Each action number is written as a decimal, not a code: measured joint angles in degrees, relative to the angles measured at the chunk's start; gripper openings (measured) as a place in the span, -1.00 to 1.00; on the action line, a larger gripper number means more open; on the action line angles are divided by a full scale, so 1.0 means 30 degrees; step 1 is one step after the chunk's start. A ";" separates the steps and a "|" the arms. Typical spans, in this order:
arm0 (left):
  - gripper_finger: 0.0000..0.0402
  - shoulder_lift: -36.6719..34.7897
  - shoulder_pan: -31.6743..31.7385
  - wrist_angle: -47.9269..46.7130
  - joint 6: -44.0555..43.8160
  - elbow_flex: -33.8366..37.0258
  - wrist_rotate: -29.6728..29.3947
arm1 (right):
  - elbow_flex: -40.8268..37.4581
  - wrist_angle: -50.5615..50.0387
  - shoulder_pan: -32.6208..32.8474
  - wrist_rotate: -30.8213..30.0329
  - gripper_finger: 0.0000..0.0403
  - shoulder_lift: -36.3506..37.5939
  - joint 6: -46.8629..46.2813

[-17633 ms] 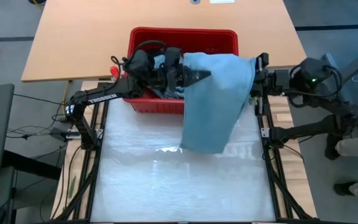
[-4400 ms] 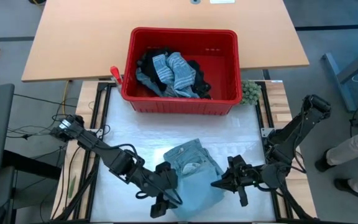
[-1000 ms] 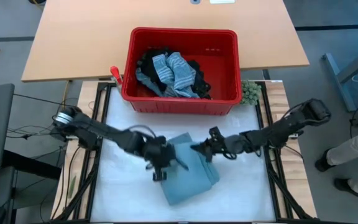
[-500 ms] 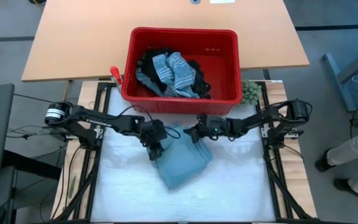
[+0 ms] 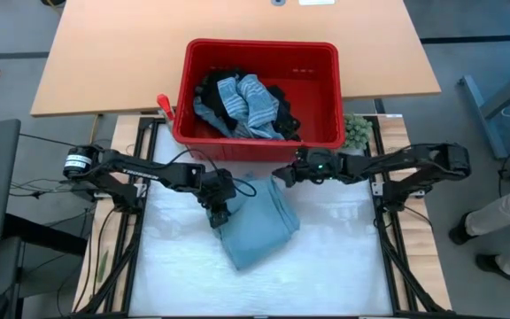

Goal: Fold Laundry from Bin
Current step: Fold the light blue pants, then adjust the blue and white patterned shirt in the red laundry bin

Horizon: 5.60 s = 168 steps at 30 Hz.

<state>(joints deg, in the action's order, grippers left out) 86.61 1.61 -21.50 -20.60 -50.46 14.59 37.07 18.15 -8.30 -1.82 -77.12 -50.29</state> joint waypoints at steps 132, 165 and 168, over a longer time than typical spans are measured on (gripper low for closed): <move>-1.00 0.0932 -1.2099 1.3057 -0.8199 0.3949 -1.3039 | 0.6776 0.0210 1.3368 -1.0491 -0.90 -0.8943 0.7717; -0.50 -0.1953 -0.7129 1.3927 -0.7287 0.3930 -0.9412 | 0.7355 0.1743 1.2371 -0.9113 -0.84 -0.2015 1.0159; -0.52 -0.1960 -0.8396 1.3826 -0.7293 0.3927 -1.1664 | 0.7377 0.1492 1.1537 -0.9871 -0.85 -0.0540 1.0453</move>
<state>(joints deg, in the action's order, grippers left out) 80.73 -23.58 19.98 -42.48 -38.68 -20.40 59.20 22.62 26.31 -31.43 -78.74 -18.93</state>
